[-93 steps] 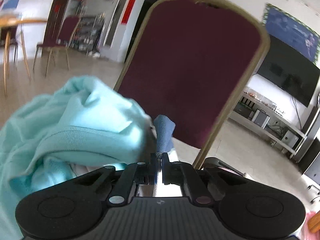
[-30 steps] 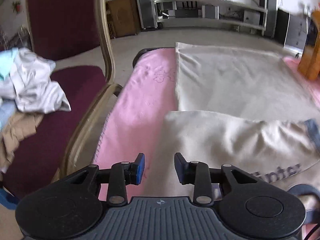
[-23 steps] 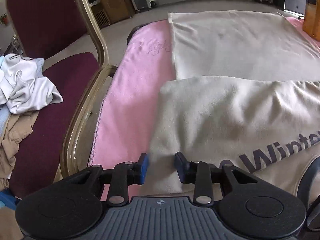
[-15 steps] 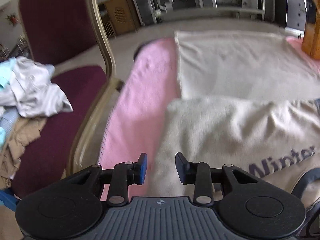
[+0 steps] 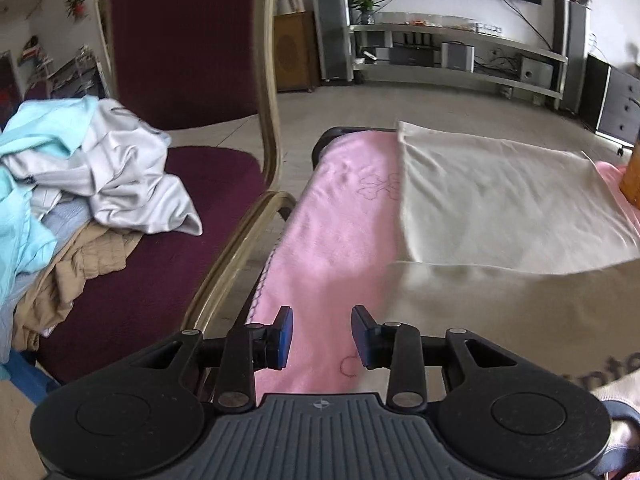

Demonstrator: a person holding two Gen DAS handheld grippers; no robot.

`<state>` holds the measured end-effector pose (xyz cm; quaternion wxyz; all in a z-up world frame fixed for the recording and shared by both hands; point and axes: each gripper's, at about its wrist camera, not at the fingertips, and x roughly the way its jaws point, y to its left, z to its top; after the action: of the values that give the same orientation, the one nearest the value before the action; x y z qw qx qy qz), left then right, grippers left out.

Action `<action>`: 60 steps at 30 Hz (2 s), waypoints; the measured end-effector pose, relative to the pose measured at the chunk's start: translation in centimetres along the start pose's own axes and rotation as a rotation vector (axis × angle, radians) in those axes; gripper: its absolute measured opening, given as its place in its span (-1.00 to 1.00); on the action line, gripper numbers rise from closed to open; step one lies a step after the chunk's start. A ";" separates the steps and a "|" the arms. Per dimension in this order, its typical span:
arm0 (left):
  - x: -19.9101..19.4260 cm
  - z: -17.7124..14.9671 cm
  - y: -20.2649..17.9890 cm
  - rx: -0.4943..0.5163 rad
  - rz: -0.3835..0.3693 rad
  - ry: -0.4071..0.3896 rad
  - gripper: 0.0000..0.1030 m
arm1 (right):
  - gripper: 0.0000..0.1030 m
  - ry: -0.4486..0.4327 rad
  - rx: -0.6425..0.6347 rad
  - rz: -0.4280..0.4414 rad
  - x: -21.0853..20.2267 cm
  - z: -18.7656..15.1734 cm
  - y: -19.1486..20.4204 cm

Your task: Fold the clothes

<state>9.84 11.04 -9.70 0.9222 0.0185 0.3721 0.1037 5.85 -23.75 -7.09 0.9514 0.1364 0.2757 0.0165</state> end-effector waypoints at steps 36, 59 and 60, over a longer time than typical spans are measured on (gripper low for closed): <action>1.7 -4.7 -1.1 0.253 0.053 0.273 -0.49 | -0.95 0.508 0.171 -0.109 6.2 -3.8 -5.9; 0.0 -2.1 -2.3 0.233 -0.187 0.128 -0.51 | -0.86 0.469 0.056 -0.082 5.9 -3.3 -4.5; 0.2 -1.3 -2.5 0.224 -0.194 0.109 -0.51 | -0.85 0.430 0.068 -0.067 5.6 -2.9 -4.6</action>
<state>9.52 8.61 -11.06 0.8985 0.0795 0.4309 -0.0273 8.87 -26.81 -13.62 0.8657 0.1524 0.4768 0.0043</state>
